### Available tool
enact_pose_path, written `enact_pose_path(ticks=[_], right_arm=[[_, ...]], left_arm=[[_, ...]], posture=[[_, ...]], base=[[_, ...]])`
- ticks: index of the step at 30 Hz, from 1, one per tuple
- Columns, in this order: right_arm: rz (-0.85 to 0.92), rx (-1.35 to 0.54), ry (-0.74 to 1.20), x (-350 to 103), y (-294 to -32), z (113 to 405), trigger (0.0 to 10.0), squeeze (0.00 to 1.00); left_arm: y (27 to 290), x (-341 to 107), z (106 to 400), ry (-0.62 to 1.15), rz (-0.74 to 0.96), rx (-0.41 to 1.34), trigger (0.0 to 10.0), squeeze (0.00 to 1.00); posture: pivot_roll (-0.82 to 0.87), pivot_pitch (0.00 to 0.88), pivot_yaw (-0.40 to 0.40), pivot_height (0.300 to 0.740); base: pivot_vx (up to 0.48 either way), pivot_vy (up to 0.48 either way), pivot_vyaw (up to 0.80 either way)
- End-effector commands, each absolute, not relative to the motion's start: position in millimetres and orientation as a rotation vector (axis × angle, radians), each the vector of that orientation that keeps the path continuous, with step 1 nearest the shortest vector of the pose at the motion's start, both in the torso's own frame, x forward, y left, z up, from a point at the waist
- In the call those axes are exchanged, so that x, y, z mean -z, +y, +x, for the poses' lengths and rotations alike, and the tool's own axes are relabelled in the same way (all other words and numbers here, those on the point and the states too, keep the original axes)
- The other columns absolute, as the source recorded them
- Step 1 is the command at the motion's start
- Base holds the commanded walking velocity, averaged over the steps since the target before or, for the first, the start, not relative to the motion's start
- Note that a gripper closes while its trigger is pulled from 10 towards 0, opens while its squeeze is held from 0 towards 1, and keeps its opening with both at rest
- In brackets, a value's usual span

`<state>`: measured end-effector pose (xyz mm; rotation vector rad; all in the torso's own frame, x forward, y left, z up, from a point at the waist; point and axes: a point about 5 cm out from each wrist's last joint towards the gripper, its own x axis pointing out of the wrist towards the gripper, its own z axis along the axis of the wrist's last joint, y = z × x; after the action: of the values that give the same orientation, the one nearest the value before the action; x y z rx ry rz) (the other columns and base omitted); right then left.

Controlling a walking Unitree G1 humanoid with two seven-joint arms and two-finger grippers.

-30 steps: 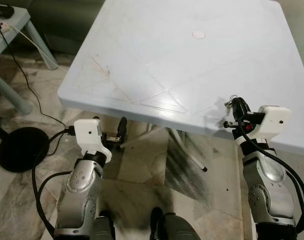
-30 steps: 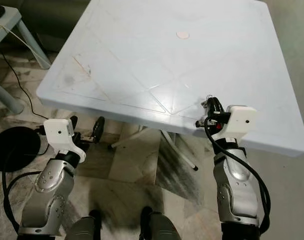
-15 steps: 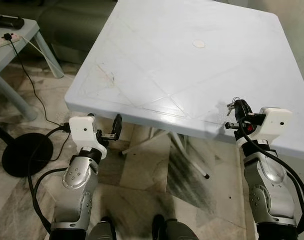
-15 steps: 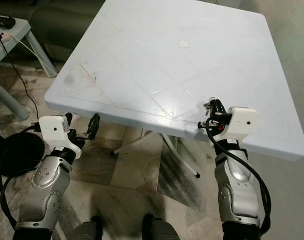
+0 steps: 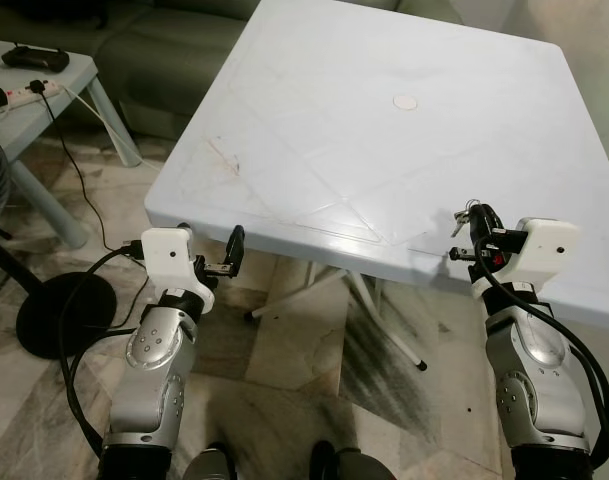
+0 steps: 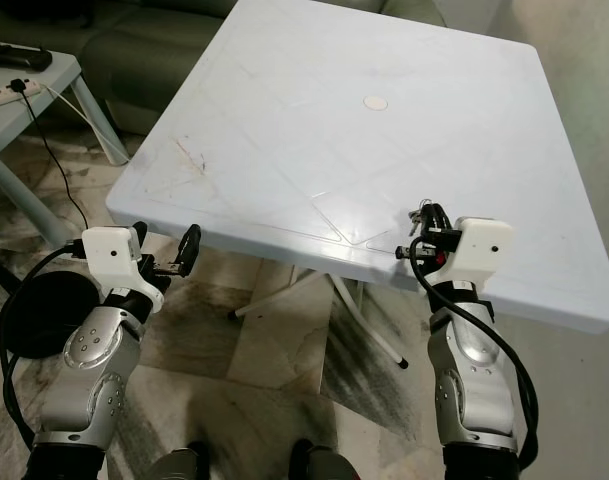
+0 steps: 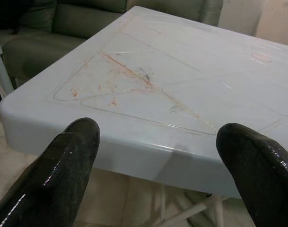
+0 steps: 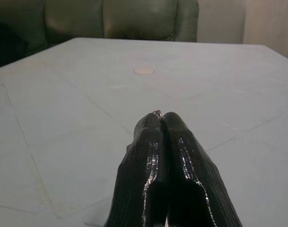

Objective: Hang keys on a hook

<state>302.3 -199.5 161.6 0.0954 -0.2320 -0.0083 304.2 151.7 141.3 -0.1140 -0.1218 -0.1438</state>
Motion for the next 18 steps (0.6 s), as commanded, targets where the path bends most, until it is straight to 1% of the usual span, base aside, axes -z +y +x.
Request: enact_pose_path(ticks=[1, 18], right_arm=[[0.087, 0.037, -0.227, -160.4, -204.6, 301.2, 10.0, 0.00], [0.073, 0.058, -0.203, -155.3, -206.3, 299.8, 10.0, 0.00]], left_arm=[[152.6, -137.9, 304.9, -0.113, -0.107, 0.149, 10.0, 0.00], [144.2, -134.3, 313.7, -0.108, -0.109, 0.179, 10.0, 0.00]], posture=[[0.04, 0.148, -0.045, 0.740], [0.01, 0.119, -0.034, 0.740]], base=[[0.000, 0.000, 0.00], [0.000, 0.000, 0.00]])
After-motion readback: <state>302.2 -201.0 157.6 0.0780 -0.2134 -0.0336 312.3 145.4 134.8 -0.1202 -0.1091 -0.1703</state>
